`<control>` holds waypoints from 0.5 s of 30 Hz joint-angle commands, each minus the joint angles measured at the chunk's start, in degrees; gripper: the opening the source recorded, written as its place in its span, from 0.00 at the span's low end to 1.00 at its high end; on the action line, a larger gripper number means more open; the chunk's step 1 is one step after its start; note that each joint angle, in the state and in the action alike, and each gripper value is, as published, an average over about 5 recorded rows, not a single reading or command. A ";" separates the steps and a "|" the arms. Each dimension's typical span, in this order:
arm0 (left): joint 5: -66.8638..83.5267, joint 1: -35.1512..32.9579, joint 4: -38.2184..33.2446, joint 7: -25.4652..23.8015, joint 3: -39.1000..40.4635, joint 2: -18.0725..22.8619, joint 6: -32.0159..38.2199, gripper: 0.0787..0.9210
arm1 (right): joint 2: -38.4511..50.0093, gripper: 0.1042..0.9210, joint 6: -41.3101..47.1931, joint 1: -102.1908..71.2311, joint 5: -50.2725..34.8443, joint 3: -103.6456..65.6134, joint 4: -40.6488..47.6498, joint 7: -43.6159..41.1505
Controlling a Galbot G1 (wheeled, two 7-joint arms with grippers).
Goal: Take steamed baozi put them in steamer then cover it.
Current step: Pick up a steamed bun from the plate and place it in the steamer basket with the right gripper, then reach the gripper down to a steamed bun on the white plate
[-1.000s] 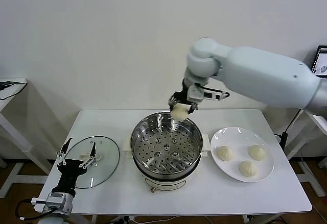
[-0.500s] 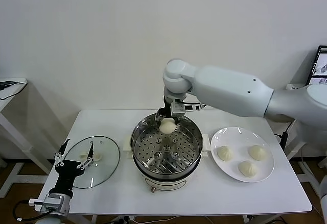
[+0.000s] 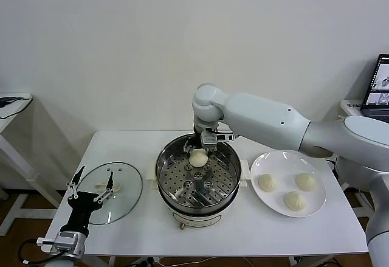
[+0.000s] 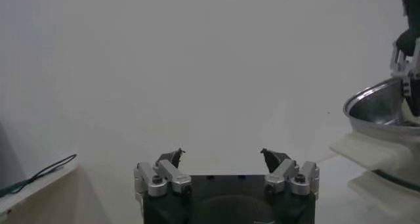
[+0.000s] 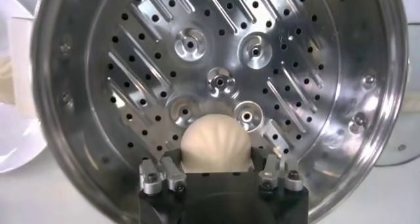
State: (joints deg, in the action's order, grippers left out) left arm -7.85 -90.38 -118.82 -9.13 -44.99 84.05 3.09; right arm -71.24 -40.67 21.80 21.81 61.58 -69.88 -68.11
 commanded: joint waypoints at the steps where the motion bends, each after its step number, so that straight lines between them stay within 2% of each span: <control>1: -0.16 -0.11 -0.10 0.04 0.06 0.01 0.05 0.88 | -0.54 0.87 0.12 -1.48 0.21 -0.74 1.00 0.22; 5: -0.31 -0.33 -0.49 0.09 0.14 -0.06 0.02 0.88 | 1.80 0.88 2.16 1.46 -5.12 -0.73 -1.50 -0.19; 10: -0.52 -0.70 -1.31 0.28 0.54 0.08 -0.01 0.88 | 8.56 0.88 6.99 11.29 -16.73 1.42 -6.53 -1.55; 15: -0.99 -1.16 -2.11 0.46 0.92 0.21 0.05 0.88 | 19.04 0.88 17.99 18.94 -31.45 3.33 -10.13 -4.24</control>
State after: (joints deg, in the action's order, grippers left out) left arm -8.65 -91.51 -120.52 -8.71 -44.20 84.29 3.13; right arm -60.31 -30.43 32.32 4.01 63.65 -76.08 -70.99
